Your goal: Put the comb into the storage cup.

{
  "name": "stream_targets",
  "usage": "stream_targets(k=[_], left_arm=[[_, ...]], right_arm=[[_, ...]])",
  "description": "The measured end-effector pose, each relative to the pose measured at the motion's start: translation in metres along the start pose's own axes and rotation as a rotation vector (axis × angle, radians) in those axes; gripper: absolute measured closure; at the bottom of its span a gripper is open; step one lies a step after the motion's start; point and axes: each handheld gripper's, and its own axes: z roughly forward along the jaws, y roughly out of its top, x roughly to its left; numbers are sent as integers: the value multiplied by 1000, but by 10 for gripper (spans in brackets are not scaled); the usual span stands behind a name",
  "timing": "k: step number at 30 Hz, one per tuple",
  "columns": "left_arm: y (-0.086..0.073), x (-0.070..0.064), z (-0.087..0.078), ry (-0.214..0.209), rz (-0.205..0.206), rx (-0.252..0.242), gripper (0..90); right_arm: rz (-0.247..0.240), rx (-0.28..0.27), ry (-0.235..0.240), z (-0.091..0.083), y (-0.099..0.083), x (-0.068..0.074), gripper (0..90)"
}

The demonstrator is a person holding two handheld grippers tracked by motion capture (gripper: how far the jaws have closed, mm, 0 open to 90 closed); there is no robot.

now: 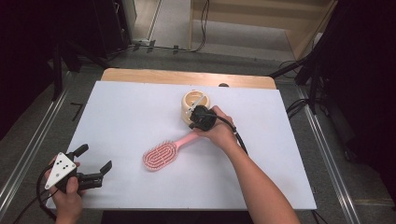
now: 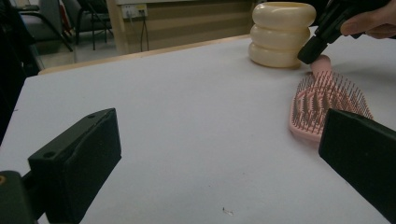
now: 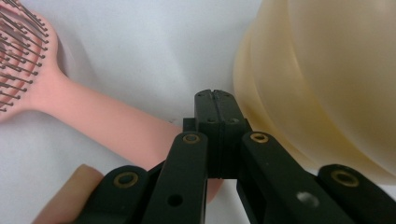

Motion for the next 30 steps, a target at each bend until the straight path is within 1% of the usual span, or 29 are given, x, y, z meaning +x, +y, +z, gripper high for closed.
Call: stream_targets(k=[1,3,9,10,11,14,16,19,22,23,26,28,29,30], left_arm=[[0,0,0,0,1,1,0],[0,0,0,0,0,0,0],[0,0,0,0,-1,4,0],[0,0,0,0,-1,4,0],[0,0,0,1,-1,4,0],[0,-1,0,1,-1,4,0],[0,-1,0,0,0,5,0],[0,-1,1,1,2,7,0],[0,-1,1,1,4,6,0],[0,-1,1,0,4,6,0],[0,-1,1,1,5,9,0],[0,-1,1,2,6,10,0],[0,-1,1,2,6,11,0],[0,-1,1,2,6,10,0]], right_arm=[[11,3,-1,-1,-1,0,883],[12,6,-2,-1,0,0,883],[-6,17,0,1,-2,1,883],[-6,32,-1,1,-3,1,883],[-9,35,1,1,-4,2,883],[-16,26,5,1,-5,2,883],[-13,36,5,-1,-6,4,883],[-25,36,8,-2,-8,5,883],[-30,38,15,-4,-11,7,883],[-27,29,19,-4,-12,8,883],[-34,32,21,-5,-16,9,883],[-25,37,29,-6,-20,11,883],[-33,42,29,-7,-21,11,883],[-32,36,33,-7,-22,11,882]])
